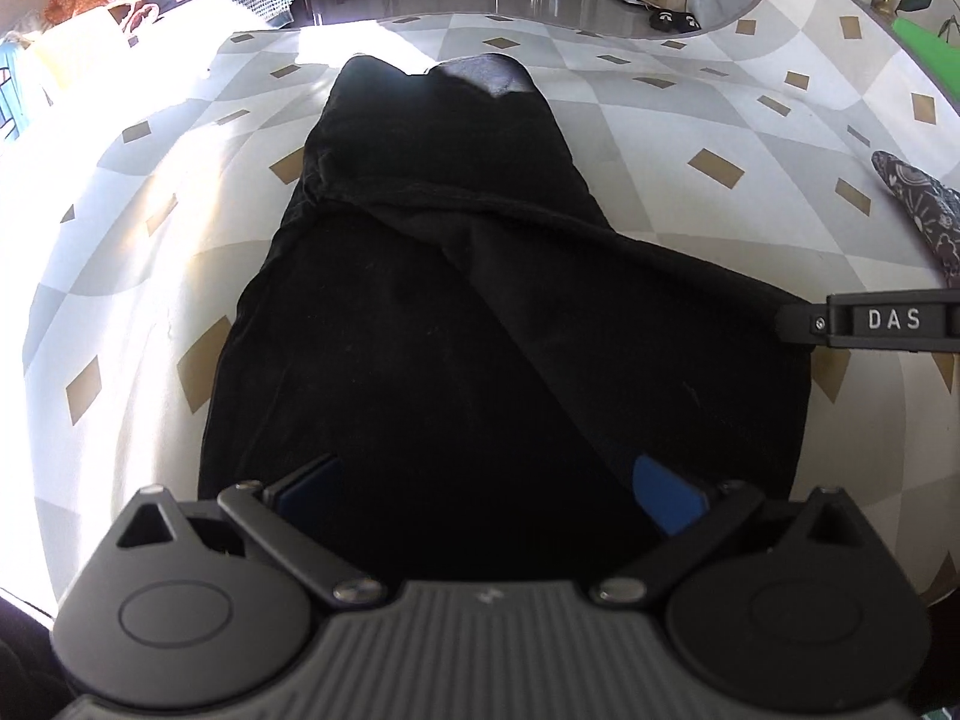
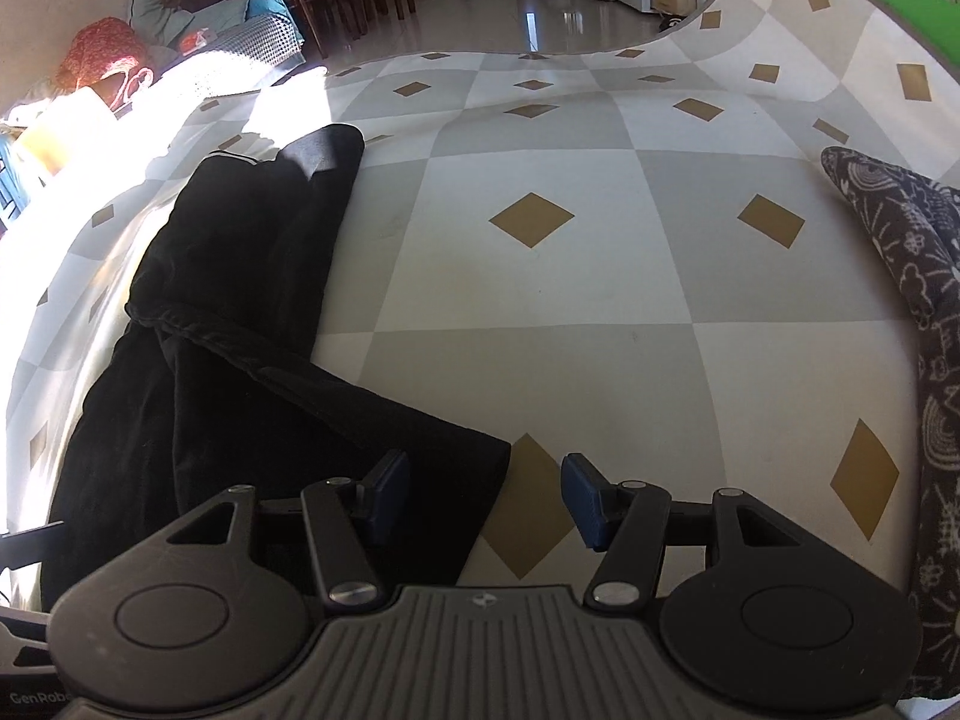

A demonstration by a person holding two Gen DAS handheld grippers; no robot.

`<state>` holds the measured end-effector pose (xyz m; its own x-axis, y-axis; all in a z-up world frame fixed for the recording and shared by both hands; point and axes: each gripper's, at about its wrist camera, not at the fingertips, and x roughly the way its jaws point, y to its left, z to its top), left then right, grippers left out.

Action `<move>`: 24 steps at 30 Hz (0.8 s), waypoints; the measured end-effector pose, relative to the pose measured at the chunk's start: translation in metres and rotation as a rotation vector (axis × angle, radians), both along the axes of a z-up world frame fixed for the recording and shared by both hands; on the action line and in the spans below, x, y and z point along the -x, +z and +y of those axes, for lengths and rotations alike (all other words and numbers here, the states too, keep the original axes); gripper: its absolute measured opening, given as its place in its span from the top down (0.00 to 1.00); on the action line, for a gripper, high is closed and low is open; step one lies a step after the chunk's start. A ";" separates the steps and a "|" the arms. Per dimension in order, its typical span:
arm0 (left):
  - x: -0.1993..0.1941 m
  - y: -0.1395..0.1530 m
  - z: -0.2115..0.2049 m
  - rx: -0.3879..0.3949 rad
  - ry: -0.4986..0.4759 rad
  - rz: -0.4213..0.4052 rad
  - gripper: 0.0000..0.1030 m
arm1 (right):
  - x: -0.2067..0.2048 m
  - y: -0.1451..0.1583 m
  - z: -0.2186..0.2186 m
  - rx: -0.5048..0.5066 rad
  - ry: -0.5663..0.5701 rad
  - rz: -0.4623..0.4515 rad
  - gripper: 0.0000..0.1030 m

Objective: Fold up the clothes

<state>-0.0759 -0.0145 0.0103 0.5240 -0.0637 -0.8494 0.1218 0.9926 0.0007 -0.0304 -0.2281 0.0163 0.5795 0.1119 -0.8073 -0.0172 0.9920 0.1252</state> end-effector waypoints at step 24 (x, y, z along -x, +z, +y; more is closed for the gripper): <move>0.000 -0.022 -0.008 -0.024 -0.015 0.075 0.00 | 0.004 -0.016 0.016 0.072 0.102 -0.097 0.44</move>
